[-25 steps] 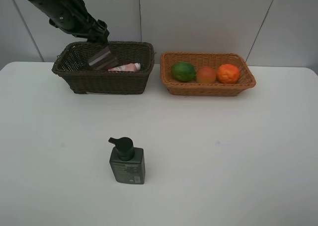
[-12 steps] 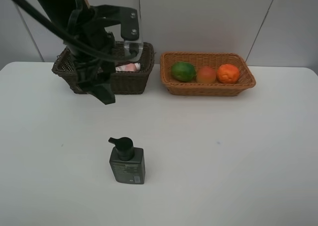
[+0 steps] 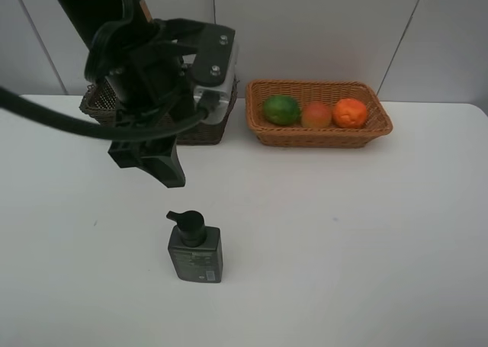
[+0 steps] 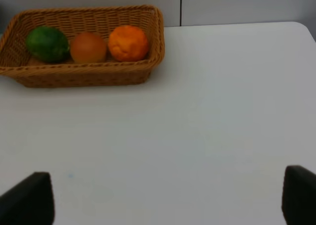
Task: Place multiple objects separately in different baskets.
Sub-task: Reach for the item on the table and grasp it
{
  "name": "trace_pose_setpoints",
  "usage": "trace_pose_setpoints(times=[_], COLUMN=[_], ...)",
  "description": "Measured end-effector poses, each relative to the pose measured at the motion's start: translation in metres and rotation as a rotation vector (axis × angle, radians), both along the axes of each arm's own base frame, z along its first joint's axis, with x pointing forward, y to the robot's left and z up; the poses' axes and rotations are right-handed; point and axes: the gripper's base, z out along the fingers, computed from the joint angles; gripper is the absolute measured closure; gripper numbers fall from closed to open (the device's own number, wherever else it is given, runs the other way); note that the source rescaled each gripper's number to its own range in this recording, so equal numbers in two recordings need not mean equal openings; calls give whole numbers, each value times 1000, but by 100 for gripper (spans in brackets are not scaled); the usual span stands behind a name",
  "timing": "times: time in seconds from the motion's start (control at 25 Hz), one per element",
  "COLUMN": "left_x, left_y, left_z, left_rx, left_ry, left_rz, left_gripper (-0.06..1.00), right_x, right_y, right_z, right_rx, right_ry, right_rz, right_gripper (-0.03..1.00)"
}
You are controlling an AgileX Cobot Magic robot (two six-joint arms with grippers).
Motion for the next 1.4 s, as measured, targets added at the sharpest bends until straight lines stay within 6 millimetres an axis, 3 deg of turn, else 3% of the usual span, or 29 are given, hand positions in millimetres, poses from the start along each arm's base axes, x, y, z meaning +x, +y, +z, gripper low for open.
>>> trace_pose_setpoints(times=[0.44, 0.8, 1.12, 1.4], left_x=[-12, -34, -31, -40], left_y=[3, -19, -16, -23], left_z=[-27, -28, -38, -40], left_rx=[22, -2, 6, 23], left_ry=[57, 88, 58, 45], left_rz=[9, -29, 90, 51], left_gripper=[-5, -5, -5, -6], right_x=[0, 0, 0, 0], right_y=[0, 0, 0, 0], right_z=[0, 0, 0, 0], right_rx=[0, 0, 0, 0], right_ry=[0, 0, 0, 0], right_rz=[0, 0, 0, 0], right_gripper=[-3, -3, -3, -3])
